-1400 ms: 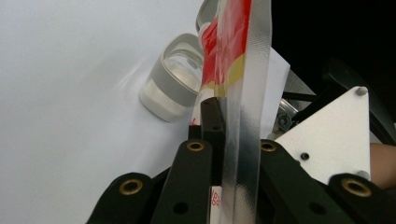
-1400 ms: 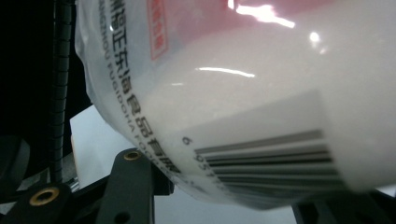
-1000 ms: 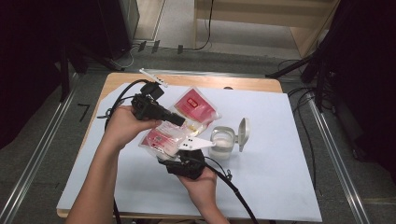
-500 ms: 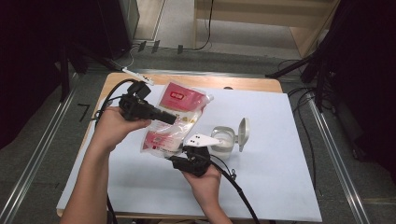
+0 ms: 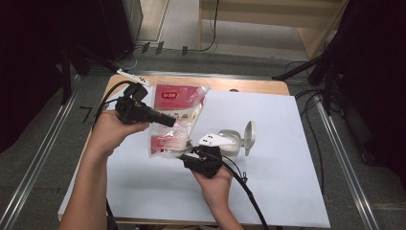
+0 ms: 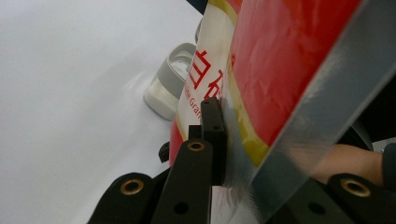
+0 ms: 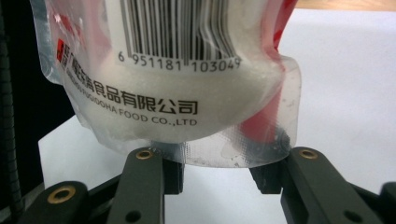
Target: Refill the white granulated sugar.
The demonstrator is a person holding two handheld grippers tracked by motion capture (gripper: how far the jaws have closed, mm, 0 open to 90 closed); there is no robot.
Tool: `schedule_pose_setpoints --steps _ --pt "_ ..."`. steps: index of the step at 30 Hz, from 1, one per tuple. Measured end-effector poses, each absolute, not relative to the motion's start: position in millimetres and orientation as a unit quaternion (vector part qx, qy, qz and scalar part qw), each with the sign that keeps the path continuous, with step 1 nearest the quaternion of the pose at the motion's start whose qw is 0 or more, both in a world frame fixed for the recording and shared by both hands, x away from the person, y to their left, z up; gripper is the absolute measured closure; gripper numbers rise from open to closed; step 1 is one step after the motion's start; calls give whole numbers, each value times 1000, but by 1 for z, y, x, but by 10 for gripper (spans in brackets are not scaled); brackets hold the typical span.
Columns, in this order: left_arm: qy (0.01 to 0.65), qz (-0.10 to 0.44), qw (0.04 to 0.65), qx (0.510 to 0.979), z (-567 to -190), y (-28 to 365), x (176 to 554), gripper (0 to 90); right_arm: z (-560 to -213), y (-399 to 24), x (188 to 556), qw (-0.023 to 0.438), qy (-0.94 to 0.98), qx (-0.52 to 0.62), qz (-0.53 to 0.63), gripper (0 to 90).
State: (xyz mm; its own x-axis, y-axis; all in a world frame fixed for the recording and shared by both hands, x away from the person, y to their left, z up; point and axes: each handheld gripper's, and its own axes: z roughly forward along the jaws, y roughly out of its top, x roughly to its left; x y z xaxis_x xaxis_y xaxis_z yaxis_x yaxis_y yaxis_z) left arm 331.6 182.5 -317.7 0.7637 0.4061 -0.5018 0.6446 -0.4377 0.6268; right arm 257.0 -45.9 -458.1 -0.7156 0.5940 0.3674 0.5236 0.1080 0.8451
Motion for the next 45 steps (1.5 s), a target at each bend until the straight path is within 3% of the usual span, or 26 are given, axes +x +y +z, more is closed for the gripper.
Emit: schedule_pose_setpoints --steps 16,20,29,33,41,45 --pt "349 -116 463 806 -314 199 334 900 -448 -39 262 18 782 329 529 603" --pt "370 -72 459 805 -311 204 334 900 -447 -41 265 2 789 315 528 598" --pt "400 -39 457 794 -318 217 340 900 -444 -53 272 -34 807 274 523 558" --pt "414 -31 448 792 -323 219 343 900 -442 -53 271 -19 817 256 517 549" --pt "407 -16 472 782 -333 219 353 900 -441 -60 273 -44 825 220 518 522" --pt "401 -6 464 789 -339 215 357 900 -440 -66 273 -31 833 206 513 523"
